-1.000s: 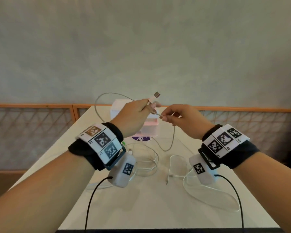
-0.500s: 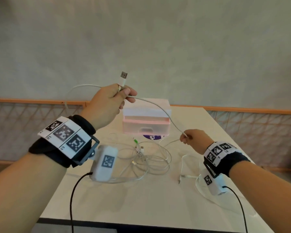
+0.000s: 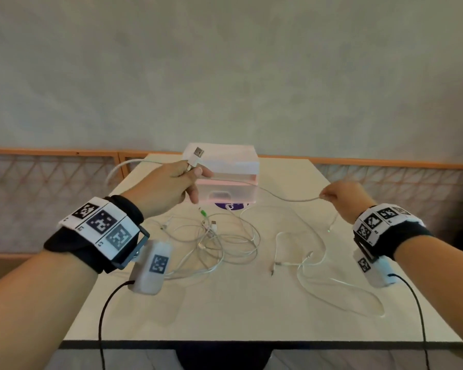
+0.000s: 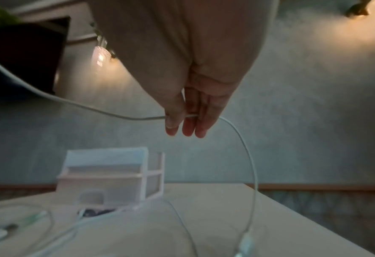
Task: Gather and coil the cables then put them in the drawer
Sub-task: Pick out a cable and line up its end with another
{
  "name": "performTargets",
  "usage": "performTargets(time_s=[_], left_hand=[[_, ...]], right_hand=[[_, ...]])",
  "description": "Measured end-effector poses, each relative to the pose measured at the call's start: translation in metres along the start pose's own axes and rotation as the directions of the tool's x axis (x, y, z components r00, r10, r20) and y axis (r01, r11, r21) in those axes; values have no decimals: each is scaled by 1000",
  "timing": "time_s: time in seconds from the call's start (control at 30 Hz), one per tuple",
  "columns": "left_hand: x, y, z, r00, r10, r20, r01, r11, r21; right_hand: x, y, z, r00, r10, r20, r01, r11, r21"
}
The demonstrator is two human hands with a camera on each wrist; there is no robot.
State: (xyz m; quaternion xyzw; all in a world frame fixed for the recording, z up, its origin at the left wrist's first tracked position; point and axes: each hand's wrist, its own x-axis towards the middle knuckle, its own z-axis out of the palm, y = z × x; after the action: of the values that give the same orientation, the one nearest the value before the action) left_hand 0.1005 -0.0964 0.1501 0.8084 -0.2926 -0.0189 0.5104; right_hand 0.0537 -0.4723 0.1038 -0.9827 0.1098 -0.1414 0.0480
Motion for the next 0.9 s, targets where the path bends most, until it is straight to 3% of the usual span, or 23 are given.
performTargets(time_s=[0.17,0.27,0.37,0.43,0.47,0.53,0.63,0.8,0.9], left_hand=[[-7,-8,-5,999,-6,32,4,997,79],[-7,-11,-12,999,-21,25,20,999,42],[-4,-15,-15,998,-3,-57,5,999,44],[-2,-15,-12,996,9,-92,-5,999,36],[-1,-15,-8,995,13,-100,-10,1000,23],[1,-11,0,994,27,-104,-27,1000,-5],[-1,1,15,992,72,-107,-71,997,18],[-9,15,27,976,182,-116,-173,981,85],[-8,12,32,979,175,-102,-175,985,6]], right_hand=[[-16,23,21,976,134,170,-111,984,-137],[-23,28,33,955,143,262,-105,983,-151],[-33,18,35,997,23,76,-22,1000,-16],[-46,-2,30,987,-156,-27,157,986,54],[-52,-14,26,967,-253,5,252,964,86],[-63,-39,25,901,-374,221,354,927,126],[-64,-58,41,796,-321,513,361,932,24],[-60,-64,73,786,-269,556,326,945,-2],[-55,-68,56,828,-319,460,324,943,72]])
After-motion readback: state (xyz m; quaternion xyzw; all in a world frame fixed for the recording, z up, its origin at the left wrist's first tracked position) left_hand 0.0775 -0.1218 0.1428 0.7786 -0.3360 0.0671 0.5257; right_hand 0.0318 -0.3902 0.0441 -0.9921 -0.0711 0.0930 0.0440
